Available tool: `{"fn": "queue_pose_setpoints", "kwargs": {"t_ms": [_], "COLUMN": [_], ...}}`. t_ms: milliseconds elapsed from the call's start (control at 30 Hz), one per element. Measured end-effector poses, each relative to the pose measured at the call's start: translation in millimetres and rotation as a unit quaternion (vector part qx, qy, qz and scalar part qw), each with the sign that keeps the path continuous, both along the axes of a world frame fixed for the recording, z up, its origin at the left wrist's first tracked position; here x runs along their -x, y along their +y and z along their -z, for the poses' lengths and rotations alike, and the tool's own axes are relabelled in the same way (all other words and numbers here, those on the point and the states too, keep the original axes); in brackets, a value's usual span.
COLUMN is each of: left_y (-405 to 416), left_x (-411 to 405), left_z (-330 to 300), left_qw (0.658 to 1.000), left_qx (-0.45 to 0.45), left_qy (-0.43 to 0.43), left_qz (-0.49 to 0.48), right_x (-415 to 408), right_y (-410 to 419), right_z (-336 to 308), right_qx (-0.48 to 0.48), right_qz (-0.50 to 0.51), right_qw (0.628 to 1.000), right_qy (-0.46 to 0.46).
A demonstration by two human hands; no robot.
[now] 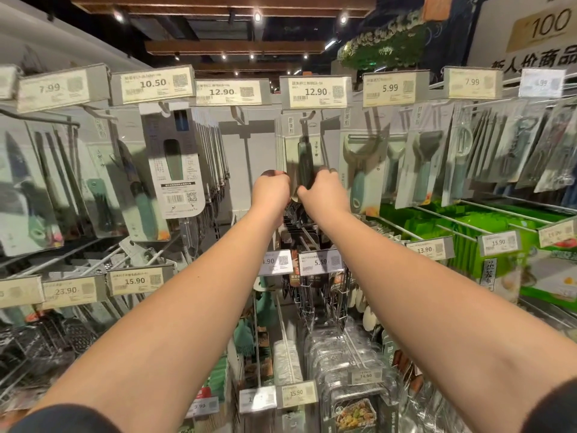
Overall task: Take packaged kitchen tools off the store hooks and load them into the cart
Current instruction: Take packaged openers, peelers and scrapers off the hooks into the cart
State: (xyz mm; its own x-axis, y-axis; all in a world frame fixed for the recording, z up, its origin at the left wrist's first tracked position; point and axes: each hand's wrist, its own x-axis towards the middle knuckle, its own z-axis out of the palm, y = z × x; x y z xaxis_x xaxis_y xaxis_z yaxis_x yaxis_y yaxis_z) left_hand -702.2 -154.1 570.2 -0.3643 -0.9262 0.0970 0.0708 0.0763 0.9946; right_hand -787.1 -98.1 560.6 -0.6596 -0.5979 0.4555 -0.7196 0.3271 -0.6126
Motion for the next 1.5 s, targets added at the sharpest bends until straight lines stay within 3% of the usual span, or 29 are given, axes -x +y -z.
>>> {"fn": "queue_pose_setpoints", "kwargs": {"t_ms": [367,533,700,900,1200,1367,1500], "left_y": [35,77,119,175,288,315,319], "left_x": [-37,-89,-166,-280,-445,-519,-585], "left_z": [4,25,72,176,310,358,392], "left_qw": [0.995,0.991,0.975,0.939,0.838,0.808,0.809], "left_qx": [0.080,0.115,0.134,0.019,-0.168,-0.237,-0.270], "left_qy": [-0.052,-0.068,-0.152,-0.267,-0.396,-0.413,-0.415], "left_qz": [-0.022,-0.026,-0.094,-0.217,-0.337,-0.347,-0.317], "right_x": [7,-12,-74,-168,-323,-404,-468], "right_y": [28,74,110,119,154,172,171], "right_z": [5,23,66,170,303,347,371], "right_qx": [-0.010,0.017,-0.015,-0.175,-0.385,-0.418,-0.454], "right_qz": [-0.027,-0.089,-0.214,-0.403,-0.586,-0.614,-0.628], "right_qw": [1.000,0.996,0.975,0.897,0.708,0.667,0.626], "right_qy": [0.009,0.029,0.051,0.054,0.083,0.057,0.083]}}
